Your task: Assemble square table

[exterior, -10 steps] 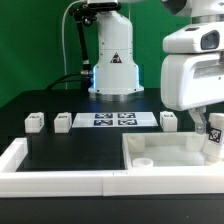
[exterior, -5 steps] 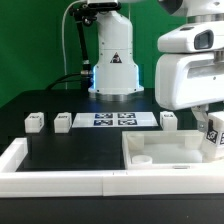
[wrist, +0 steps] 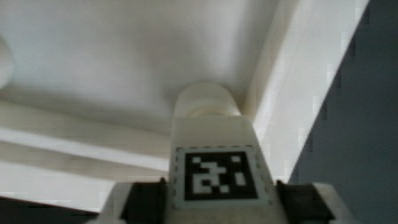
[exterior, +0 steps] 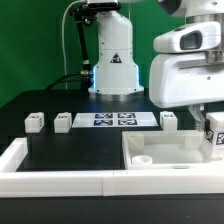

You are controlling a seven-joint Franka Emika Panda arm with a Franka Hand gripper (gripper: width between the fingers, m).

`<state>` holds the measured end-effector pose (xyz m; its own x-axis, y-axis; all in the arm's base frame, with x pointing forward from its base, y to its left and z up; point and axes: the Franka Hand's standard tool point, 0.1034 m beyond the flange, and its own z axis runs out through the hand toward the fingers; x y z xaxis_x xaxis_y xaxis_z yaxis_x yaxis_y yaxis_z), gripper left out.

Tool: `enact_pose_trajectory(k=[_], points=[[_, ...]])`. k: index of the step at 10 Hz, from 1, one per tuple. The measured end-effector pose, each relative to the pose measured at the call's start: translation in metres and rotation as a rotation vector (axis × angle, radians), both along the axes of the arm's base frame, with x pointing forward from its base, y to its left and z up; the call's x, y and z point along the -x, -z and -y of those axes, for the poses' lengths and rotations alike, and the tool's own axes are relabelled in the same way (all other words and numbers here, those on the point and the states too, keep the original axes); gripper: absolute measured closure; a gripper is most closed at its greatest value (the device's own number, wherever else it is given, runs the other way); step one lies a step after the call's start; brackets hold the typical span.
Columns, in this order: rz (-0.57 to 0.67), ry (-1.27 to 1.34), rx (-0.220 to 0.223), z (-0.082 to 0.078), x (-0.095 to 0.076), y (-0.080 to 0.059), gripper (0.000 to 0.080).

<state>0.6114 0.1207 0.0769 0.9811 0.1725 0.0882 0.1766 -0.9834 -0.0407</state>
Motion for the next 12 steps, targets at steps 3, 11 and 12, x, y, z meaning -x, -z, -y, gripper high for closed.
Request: enact_pose_trajectory(k=[3,11,12], points=[[0.022,0.348,-0.076,0.003,0.002,0.001,0.0508],[-0.056,1.132,-0.19,-0.012,0.005,0.005,0.0508],[-0.061,1.171,-0.199,-0.013,0.005,0.005,0.0508]])
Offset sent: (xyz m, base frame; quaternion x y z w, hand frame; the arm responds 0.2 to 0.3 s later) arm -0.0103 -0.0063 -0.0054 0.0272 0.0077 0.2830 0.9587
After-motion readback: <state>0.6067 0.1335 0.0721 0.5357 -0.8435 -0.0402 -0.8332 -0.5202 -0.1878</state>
